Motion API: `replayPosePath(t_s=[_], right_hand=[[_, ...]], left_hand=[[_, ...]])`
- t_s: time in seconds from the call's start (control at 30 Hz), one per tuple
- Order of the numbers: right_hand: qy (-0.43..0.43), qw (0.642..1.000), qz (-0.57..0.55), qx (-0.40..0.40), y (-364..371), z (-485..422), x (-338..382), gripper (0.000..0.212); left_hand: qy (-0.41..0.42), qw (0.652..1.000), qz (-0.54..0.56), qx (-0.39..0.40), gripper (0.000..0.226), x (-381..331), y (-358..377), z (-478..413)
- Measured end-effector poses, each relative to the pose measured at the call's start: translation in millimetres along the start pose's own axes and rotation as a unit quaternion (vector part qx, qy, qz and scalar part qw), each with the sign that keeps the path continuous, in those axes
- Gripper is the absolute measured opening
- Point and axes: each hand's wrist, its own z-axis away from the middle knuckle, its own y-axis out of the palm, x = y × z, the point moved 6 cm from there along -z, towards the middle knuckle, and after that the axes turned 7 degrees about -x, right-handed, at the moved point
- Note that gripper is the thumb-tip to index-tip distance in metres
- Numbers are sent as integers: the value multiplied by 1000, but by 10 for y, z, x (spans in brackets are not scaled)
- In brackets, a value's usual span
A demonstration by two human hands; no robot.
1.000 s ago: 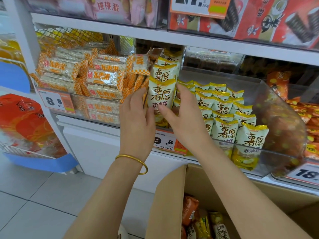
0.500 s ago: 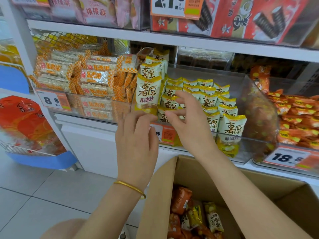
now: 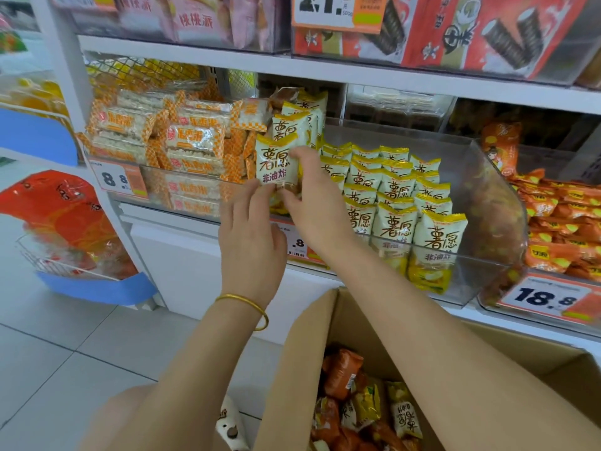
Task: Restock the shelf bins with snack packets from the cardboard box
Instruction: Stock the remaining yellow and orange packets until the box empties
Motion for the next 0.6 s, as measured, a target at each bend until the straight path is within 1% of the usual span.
replayPosePath(t_s=[0.1, 0.2, 0.27, 0.33, 0.4, 0.5, 0.6], right_hand=[[11, 999, -9, -30, 52, -29, -62, 49], [12, 999, -14, -39, 81, -27, -84, 45], [8, 999, 8, -35, 99, 4, -88, 47], [2, 999, 25, -26, 91, 31, -92, 48], [1, 1000, 21, -9, 73, 18, -97, 46], [9, 1000, -4, 15, 51, 12, -102, 47], [7, 1000, -1, 18, -3, 61, -102, 52]], left_hand=[[6, 1000, 4, 2, 54, 19, 22, -71], [29, 999, -9, 16, 54, 34, 14, -142], [36, 999, -21, 28, 54, 65, 2, -143], [44, 997, -43, 44, 59, 83, -13, -106], [49, 996, -54, 56, 64, 91, -16, -71], [44, 996, -38, 63, 65, 98, -30, -53], [30, 998, -27, 55, 62, 85, -78, -35]])
